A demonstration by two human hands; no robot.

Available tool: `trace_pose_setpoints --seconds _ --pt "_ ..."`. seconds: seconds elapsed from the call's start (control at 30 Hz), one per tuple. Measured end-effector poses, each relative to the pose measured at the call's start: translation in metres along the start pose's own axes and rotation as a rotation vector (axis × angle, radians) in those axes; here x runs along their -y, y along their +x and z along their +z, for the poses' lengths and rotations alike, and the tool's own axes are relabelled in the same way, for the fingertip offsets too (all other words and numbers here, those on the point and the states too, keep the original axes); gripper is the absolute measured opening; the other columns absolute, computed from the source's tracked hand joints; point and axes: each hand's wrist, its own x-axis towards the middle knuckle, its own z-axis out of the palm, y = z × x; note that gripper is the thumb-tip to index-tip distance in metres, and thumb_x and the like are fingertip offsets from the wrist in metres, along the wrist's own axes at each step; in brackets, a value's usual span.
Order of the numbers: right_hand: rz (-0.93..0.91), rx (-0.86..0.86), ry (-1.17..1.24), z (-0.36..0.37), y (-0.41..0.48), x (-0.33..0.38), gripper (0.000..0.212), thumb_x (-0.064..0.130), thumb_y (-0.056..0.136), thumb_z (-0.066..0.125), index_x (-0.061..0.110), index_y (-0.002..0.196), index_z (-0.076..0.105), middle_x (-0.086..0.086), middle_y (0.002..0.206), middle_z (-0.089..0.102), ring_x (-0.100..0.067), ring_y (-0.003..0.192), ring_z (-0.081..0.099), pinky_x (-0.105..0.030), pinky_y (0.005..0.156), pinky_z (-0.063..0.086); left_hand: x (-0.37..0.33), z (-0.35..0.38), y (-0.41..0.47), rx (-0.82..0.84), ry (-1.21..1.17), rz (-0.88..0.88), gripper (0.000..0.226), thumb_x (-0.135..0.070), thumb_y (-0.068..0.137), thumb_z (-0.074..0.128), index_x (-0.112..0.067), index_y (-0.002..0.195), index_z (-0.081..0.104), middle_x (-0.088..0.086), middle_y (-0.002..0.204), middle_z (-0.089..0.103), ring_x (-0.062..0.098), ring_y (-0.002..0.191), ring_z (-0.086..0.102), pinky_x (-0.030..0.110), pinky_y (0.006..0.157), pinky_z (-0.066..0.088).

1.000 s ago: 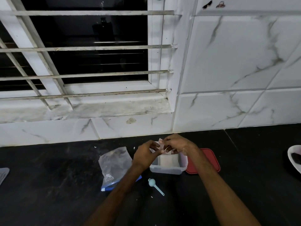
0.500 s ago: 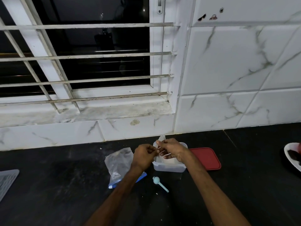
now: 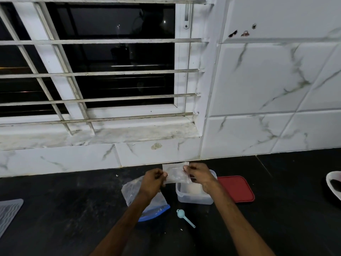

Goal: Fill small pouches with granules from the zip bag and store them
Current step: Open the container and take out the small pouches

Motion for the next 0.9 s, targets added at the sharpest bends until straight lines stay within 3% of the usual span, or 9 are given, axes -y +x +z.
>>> trace_pose_setpoints --seconds 0.13,0.23,0.37,0.43,0.57,0.73,0.9 --pt "0.003 0.027 0.081 -0.001 0.002 0.006 0.006 0.006 0.089 0.065 0.007 0.092 0.070 -0.004 0.084 0.070 -0.015 0.075 0.066 -0.025 0.063 0.055 0.001 -0.004 0.008 -0.084 0.034 -0.007 0.012 -0.018 0.096 0.060 -0.020 0.086 0.065 0.005 0.079 0.069 0.015 0.066 0.062 0.023 0.055 0.048" --pt "0.006 0.040 0.085 -0.002 0.001 0.006 0.007 0.001 0.088 0.065 0.007 0.085 0.069 -0.004 0.081 0.070 -0.015 0.073 0.067 -0.025 0.061 0.056 0.008 -0.004 0.013 -0.150 0.141 0.014 0.004 -0.020 0.094 0.063 -0.018 0.096 0.066 0.003 0.089 0.070 0.019 0.081 0.066 0.026 0.069 0.050" --pt "-0.018 -0.058 0.003 0.001 0.000 0.005 0.014 0.008 0.086 0.070 0.012 0.074 0.065 -0.001 0.072 0.068 -0.012 0.065 0.065 -0.026 0.056 0.055 0.009 0.003 0.008 -0.364 0.333 0.140 0.024 -0.025 0.089 0.067 -0.021 0.110 0.057 -0.004 0.097 0.062 0.012 0.089 0.060 0.031 0.077 0.053" --pt "-0.038 -0.094 -0.024 0.005 0.001 0.002 0.013 0.012 0.085 0.072 0.011 0.074 0.065 -0.003 0.070 0.068 -0.015 0.065 0.065 -0.028 0.058 0.056 0.001 0.010 0.003 -0.308 0.358 0.200 0.018 -0.029 0.091 0.065 -0.023 0.105 0.058 -0.007 0.094 0.063 0.009 0.086 0.060 0.030 0.075 0.054" --pt "-0.048 -0.080 -0.023 0.018 0.001 -0.002 0.011 0.016 0.084 0.073 0.010 0.077 0.066 -0.006 0.071 0.070 -0.017 0.067 0.067 -0.033 0.064 0.059 -0.009 0.030 0.000 0.012 0.305 0.181 0.018 -0.036 0.087 0.070 -0.021 0.095 0.066 -0.009 0.089 0.068 0.006 0.084 0.064 0.024 0.076 0.053" --pt "-0.051 -0.050 0.031 0.019 0.001 -0.006 0.013 0.014 0.082 0.074 0.002 0.084 0.068 -0.013 0.080 0.071 -0.021 0.070 0.069 -0.037 0.069 0.061 -0.003 0.035 -0.001 -0.001 0.231 0.123 0.036 -0.037 0.075 0.081 -0.017 0.100 0.063 -0.005 0.088 0.068 0.009 0.082 0.064 0.023 0.072 0.053" --pt "-0.066 0.016 0.000 0.017 -0.001 -0.008 0.018 0.004 0.085 0.069 -0.009 0.096 0.066 -0.014 0.080 0.069 -0.017 0.064 0.066 -0.030 0.066 0.059 0.001 0.031 0.002 0.052 0.220 0.112 0.013 -0.025 0.081 0.078 -0.016 0.086 0.070 -0.003 0.076 0.071 0.008 0.065 0.065 0.031 0.070 0.057"
